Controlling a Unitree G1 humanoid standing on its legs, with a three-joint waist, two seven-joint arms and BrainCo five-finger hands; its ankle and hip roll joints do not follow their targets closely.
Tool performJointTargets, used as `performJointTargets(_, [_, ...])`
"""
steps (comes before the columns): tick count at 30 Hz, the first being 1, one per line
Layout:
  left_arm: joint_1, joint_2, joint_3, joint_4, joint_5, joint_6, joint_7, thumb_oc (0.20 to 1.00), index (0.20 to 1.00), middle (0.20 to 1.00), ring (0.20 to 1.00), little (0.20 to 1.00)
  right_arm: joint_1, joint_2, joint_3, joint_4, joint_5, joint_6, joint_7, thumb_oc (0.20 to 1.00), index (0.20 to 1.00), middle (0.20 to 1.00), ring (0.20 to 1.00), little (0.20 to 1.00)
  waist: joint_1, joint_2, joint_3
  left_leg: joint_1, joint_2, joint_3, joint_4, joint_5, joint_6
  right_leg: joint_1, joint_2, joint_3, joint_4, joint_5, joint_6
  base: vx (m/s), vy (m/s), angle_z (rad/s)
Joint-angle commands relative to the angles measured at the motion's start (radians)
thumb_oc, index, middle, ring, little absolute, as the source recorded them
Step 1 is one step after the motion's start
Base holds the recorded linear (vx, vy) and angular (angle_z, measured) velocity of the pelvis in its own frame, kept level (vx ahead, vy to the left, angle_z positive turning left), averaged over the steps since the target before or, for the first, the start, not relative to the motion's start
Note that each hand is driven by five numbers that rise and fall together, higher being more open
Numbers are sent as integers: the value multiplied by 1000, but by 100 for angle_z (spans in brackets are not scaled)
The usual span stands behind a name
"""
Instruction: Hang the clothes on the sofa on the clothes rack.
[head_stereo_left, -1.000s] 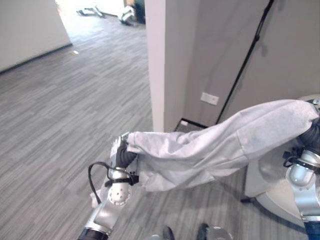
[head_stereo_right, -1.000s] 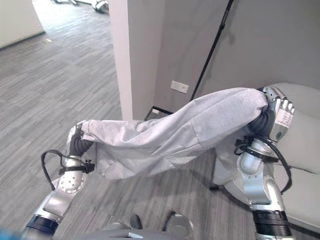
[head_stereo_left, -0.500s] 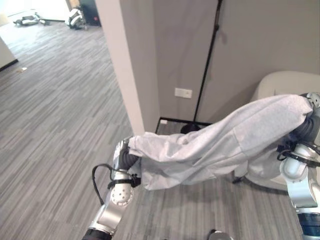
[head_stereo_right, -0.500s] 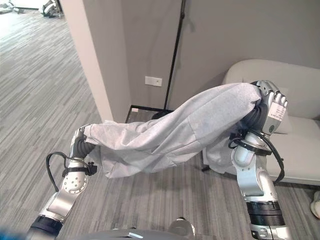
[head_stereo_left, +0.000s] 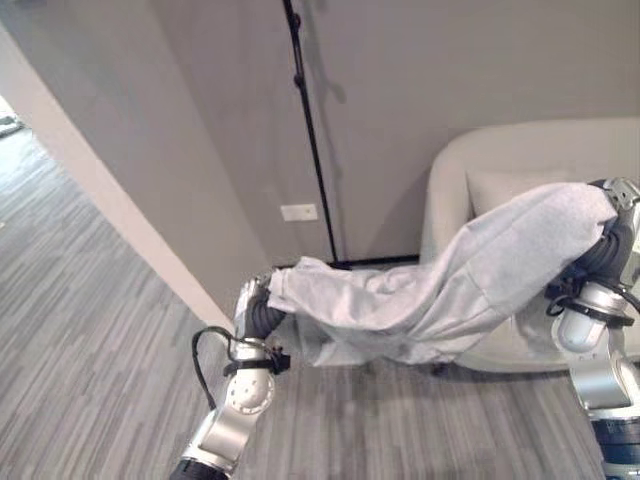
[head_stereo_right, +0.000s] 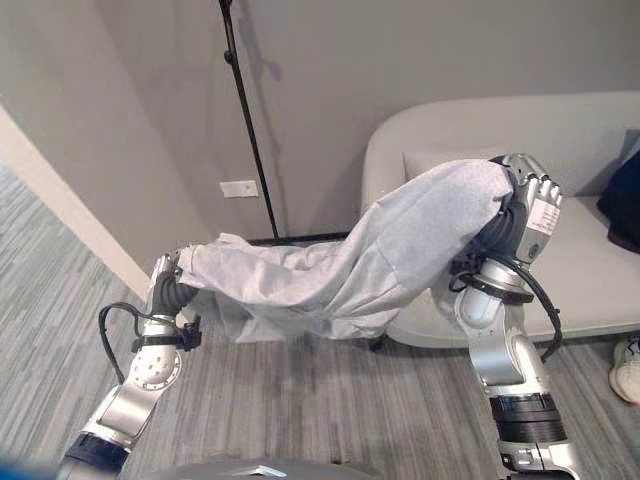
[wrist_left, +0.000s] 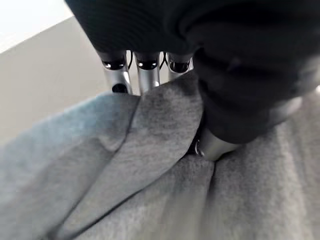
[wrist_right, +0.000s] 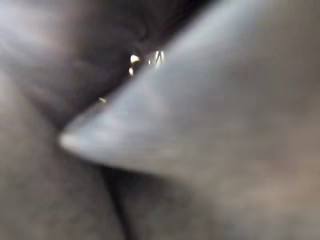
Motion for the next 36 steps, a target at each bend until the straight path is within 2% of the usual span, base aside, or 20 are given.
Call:
performJointTargets(1, [-46,16,35,-53,-33,-46,56,200,200,200,200,200,-105,-52,-23,-22,35,-67,-4,200,200,200,200,200,57,28,21,-31,-14,-7,37,96,7,29,-66,-39,-32,-45,104,166,-21,-45])
performJointTargets(2, [-48,19,38,-54,-31,-45,63,200,200,200,200,200,-112,-52,-12,-15,41,-68,-1,200,200,200,200,200,68,30,25,-58,-17,-23,12,131,2,43,-57,-31,-27,-52,105,238,-42,-48])
performJointTargets(3, [-56,20,42,-52,-25,-40,70,200,200,200,200,200,-123,-51,6,-4,51,-71,9,200,200,200,200,200,80,35,31,-74,-18,-29,-47,188,-7,59,-41,-15,-13,-67,97,193,-37,-46])
performJointTargets(9, [-64,17,42,-47,-19,-29,71,200,200,200,200,200,-112,-53,35,-5,57,-83,42,200,200,200,200,200,101,51,32,-66,-16,-53,-138,240,-13,104,-9,20,16,-112,91,224,16,-23])
performJointTargets(10, [-72,14,38,-40,-15,-26,69,200,200,200,200,200,-95,-64,50,-10,47,-86,67,200,200,200,200,200,101,59,28,-68,-10,-56,-164,266,-17,133,6,36,36,-144,83,353,81,-27])
performJointTargets(13, [-77,11,36,-42,-14,-24,69,200,200,200,200,200,-78,-66,58,-17,40,-90,78,200,200,200,200,200,105,61,28,-78,2,-46,-145,278,-17,165,11,53,53,-171,78,336,97,-14])
performJointTargets(17, [-64,16,28,-36,-12,-29,59,200,200,200,200,200,-39,-53,63,-4,19,-87,99,200,200,200,200,200,114,45,-6,-75,-17,-35,-102,238,7,205,-20,61,45,-185,98,342,149,-49])
performJointTargets(22, [-72,54,27,-53,20,-34,69,200,200,200,200,200,-38,-51,52,-4,0,-80,98,200,200,200,200,200,133,2,-42,-102,-68,7,9,145,62,203,-92,64,79,-166,137,281,173,-18])
performJointTargets(23, [-80,61,26,-55,22,-32,74,200,200,200,200,200,-41,-47,48,0,-9,-75,92,200,200,200,200,200,138,-9,-47,-104,-84,14,26,121,75,198,-111,63,104,-148,152,364,261,-1])
performJointTargets(24, [-91,73,31,-60,30,-28,87,200,200,200,200,200,-48,-44,33,-4,-21,-64,79,200,200,200,200,200,140,-17,-57,-90,-110,21,30,81,96,176,-137,56,169,-119,175,358,277,1])
performJointTargets(26, [-118,94,37,-64,61,-18,113,200,200,200,200,200,-63,-37,20,-7,-39,-51,64,200,200,200,200,200,134,-22,-58,-61,-145,24,23,40,128,116,-171,59,303,-55,204,288,270,3])
performJointTargets(28, [-146,117,48,-72,101,-2,147,200,200,200,200,200,-83,-27,14,-10,-52,-39,45,200,200,200,200,200,125,-19,-50,-23,-174,24,20,-2,165,51,-205,66,473,39,233,216,253,14])
performJointTargets(30, [-184,143,60,-79,130,13,187,200,200,200,200,200,-111,-22,14,-2,-63,-21,30,200,200,200,200,200,110,3,-31,30,-184,22,15,-32,201,-19,-247,63,642,130,249,229,263,36])
performJointTargets(31, [-215,156,84,-86,169,29,207,200,200,200,200,200,-120,-20,6,-2,-73,-12,24,200,200,200,200,200,95,29,-18,98,-183,13,-23,-42,215,-96,-271,45,733,120,235,199,184,33])
performJointTargets(32, [-215,156,85,-86,169,29,207,200,200,200,200,200,-121,-20,6,-2,-73,-12,24,200,200,200,200,200,95,28,-18,99,-184,13,-26,-39,215,-97,-271,45,734,120,235,316,122,16])
performJointTargets(33, [-236,166,110,-93,208,33,226,200,200,200,200,200,-113,-28,-11,-16,-85,-13,26,200,200,200,200,200,79,37,-13,152,-186,-7,-60,-53,206,-157,-277,36,706,54,219,168,7,7])
performJointTargets(34, [-237,165,111,-93,209,33,226,200,200,200,200,200,-113,-28,-12,-18,-86,-13,27,200,200,200,200,200,77,40,-13,152,-182,-8,-68,-43,204,-157,-273,29,701,56,212,340,-82,11])
performJointTargets(35, [-262,175,133,-103,234,31,241,200,200,200,200,200,-119,-45,-34,-20,-90,-12,24,200,200,200,200,200,58,45,-11,190,-173,-35,-107,-42,178,-195,-244,29,555,-19,189,217,-172,27])
performJointTargets(36, [-265,179,141,-104,240,30,242,200,200,200,200,200,-120,-50,-43,-16,-90,-9,18,200,200,200,200,200,53,39,-12,202,-171,-43,-118,-48,165,-199,-236,37,461,-38,191,307,-244,31])
